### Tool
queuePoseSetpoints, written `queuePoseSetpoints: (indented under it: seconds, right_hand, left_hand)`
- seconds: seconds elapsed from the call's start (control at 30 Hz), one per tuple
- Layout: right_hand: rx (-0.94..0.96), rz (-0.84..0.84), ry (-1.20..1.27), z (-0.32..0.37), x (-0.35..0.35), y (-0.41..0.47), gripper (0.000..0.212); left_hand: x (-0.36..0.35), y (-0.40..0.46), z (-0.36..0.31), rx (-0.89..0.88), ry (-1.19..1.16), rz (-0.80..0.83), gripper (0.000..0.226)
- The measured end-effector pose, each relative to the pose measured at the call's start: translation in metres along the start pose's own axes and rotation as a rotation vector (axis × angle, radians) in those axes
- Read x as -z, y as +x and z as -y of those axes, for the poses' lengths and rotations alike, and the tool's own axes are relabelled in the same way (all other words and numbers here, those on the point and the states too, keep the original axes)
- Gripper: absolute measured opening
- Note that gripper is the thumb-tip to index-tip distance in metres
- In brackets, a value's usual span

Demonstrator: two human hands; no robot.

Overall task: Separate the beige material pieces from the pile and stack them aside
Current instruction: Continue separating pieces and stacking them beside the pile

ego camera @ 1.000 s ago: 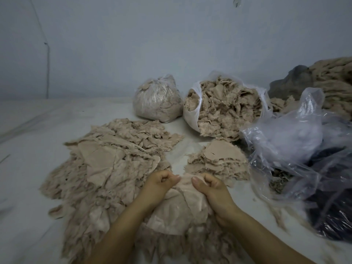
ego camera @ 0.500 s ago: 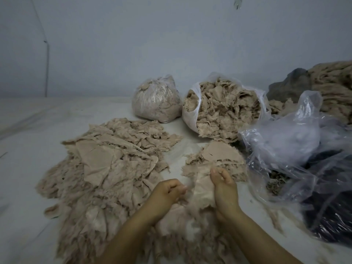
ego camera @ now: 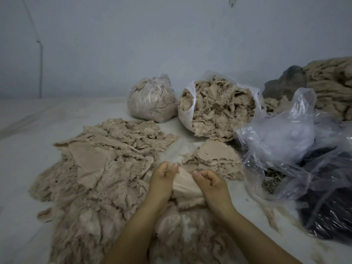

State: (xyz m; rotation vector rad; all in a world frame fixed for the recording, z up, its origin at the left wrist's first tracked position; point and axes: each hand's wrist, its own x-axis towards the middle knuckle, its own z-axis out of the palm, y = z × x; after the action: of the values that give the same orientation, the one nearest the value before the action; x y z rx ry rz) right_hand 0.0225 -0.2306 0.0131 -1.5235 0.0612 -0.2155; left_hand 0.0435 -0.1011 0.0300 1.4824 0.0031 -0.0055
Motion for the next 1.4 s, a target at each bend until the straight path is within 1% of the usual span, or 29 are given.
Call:
queuePoseSetpoints:
  seconds: [0.17, 0.2, 0.27, 0.3, 0.4, 0.43, 0.47, 0.53, 0.6, 0.67, 0.73, 0.8, 0.87, 0.9, 0.97, 1.03, 1.1, 1.17, 1.2, 1.27, 1.33, 1.4]
  right_hand:
    - [-0.064, -0.014, -0.085, -0.014, 0.016, -0.007, 0.024]
    - [-0.073, -0.029, -0.117, -0.017, 0.018, -0.008, 0.025]
    - [-0.105, -0.048, -0.159, -0.019, 0.016, -0.01, 0.026]
    - [-0.151, -0.023, -0.086, -0.018, 0.013, -0.01, 0.029]
    - [-0.359, 0.236, 0.313, -0.009, -0.001, -0.012, 0.047]
    - [-0.407, 0.262, 0.367, -0.006, -0.004, -0.013, 0.048]
    - [-0.455, 0.236, 0.405, -0.005, -0.007, -0.012, 0.045]
    - [-0.497, 0.071, 0.484, -0.007, -0.009, -0.006, 0.035]
    - [-0.412, -0.053, 0.466, -0.008, -0.01, -0.001, 0.024]
    - [-0.263, -0.118, 0.316, -0.006, -0.01, 0.001, 0.016]
    - [-0.121, -0.135, 0.176, -0.004, -0.013, 0.0, 0.016]
    - [-0.035, -0.118, 0.108, -0.004, -0.012, -0.001, 0.022]
    - [-0.026, -0.139, 0.002, -0.008, -0.008, 0.0, 0.035]
    - [-0.045, -0.154, -0.036, -0.012, -0.005, 0.0, 0.039]
    - [-0.093, -0.193, -0.069, -0.02, 0.007, 0.002, 0.04]
    - [-0.134, -0.183, -0.099, -0.022, 0.017, 0.003, 0.041]
    - [-0.2, -0.12, -0.016, -0.02, 0.015, 0.002, 0.045]
    - [-0.25, -0.046, 0.11, -0.014, 0.004, 0.002, 0.045]
    - [-0.228, -0.025, 0.135, -0.011, -0.002, 0.003, 0.042]
    - [-0.15, -0.082, 0.139, -0.006, -0.008, 0.007, 0.03]
    - [-0.056, -0.169, 0.111, -0.006, -0.006, 0.011, 0.02]
    - [0.003, -0.196, 0.099, -0.007, -0.001, 0.014, 0.02]
  left_hand:
    - [0.008, 0.005, -0.006, -0.003, -0.013, -0.084, 0.021]
    - [0.01, 0.006, -0.008, 0.012, -0.027, -0.082, 0.02]
    - [0.011, 0.007, -0.011, 0.048, -0.069, -0.022, 0.022]
    - [0.008, 0.006, -0.012, 0.061, -0.086, 0.021, 0.023]
    - [0.0, 0.001, -0.013, 0.111, -0.209, 0.095, 0.021]
    - [-0.001, 0.0, -0.012, 0.129, -0.272, 0.109, 0.019]
    - [-0.001, -0.001, -0.012, 0.145, -0.323, 0.117, 0.018]
    - [0.001, 0.0, -0.011, 0.162, -0.395, 0.105, 0.015]
    - [0.006, 0.002, -0.01, 0.218, -0.411, 0.094, 0.013]
    - [0.01, 0.003, -0.009, 0.292, -0.373, 0.162, 0.031]
    - [0.006, 0.001, -0.011, 0.329, -0.323, 0.252, 0.038]
    - [-0.005, -0.001, -0.008, 0.35, -0.339, 0.227, 0.039]
    - [-0.013, 0.0, -0.001, 0.333, -0.412, 0.111, 0.034]
    - [-0.011, 0.002, 0.001, 0.314, -0.413, 0.06, 0.032]
    - [-0.005, 0.009, -0.001, 0.288, -0.382, -0.017, 0.035]
    - [-0.001, 0.016, -0.004, 0.269, -0.281, -0.064, 0.035]
    - [-0.004, 0.018, -0.008, 0.254, -0.171, -0.062, 0.033]
    - [-0.011, 0.011, -0.01, 0.216, -0.131, 0.032, 0.03]
    - [-0.015, 0.007, -0.008, 0.176, -0.098, 0.089, 0.027]
    - [-0.02, 0.0, -0.004, 0.081, 0.013, 0.128, 0.022]
    - [-0.017, -0.001, -0.002, 0.013, 0.065, 0.051, 0.019]
    - [-0.012, 0.003, -0.003, -0.007, 0.08, -0.018, 0.022]
